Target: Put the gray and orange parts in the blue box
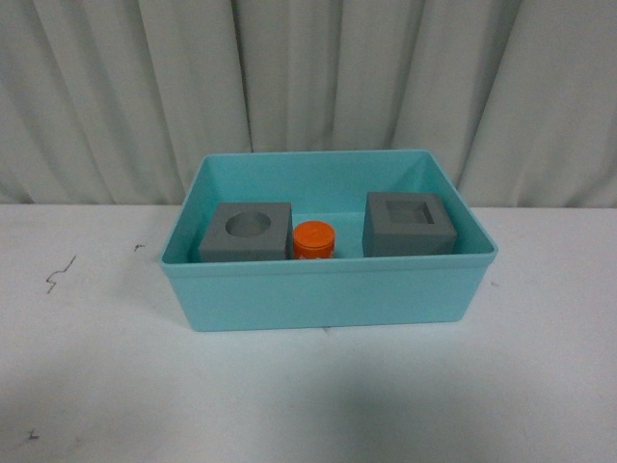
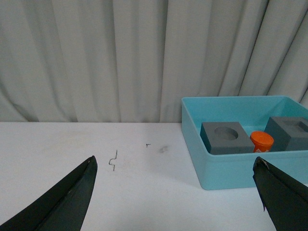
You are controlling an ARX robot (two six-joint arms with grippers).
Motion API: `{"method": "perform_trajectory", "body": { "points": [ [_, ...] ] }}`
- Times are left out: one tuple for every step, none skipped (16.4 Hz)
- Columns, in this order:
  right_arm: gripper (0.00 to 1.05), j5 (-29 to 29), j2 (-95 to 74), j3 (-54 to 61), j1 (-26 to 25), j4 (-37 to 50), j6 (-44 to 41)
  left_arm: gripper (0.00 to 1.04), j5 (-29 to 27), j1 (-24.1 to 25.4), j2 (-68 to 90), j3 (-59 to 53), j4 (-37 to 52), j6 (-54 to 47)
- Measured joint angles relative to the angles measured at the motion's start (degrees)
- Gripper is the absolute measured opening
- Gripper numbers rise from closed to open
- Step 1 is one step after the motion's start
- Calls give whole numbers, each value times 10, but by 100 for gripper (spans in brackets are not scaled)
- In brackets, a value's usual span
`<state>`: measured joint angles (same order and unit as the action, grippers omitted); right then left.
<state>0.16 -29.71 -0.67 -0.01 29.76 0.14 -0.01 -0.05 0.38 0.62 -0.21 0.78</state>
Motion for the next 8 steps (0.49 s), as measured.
{"method": "perform_trajectory", "body": {
  "points": [
    [2,0,20,0,0,-20,0,98,0,0,0,0,0,0],
    [2,0,34,0,0,-37,0,98,0,0,0,0,0,0],
    [2,0,39,0,0,-44,0,98,0,0,0,0,0,0],
    [2,0,54,0,0,-57,0,98,0,0,0,0,0,0],
    [2,0,76,0,0,-76,0,98,0,0,0,0,0,0],
    [2,0,92,0,0,-89,0,98,0,0,0,0,0,0],
    [2,0,110,0,0,-111,0,98,0,0,0,0,0,0],
    [2,0,127,0,0,-127,0,98,0,0,0,0,0,0]
  ]
}}
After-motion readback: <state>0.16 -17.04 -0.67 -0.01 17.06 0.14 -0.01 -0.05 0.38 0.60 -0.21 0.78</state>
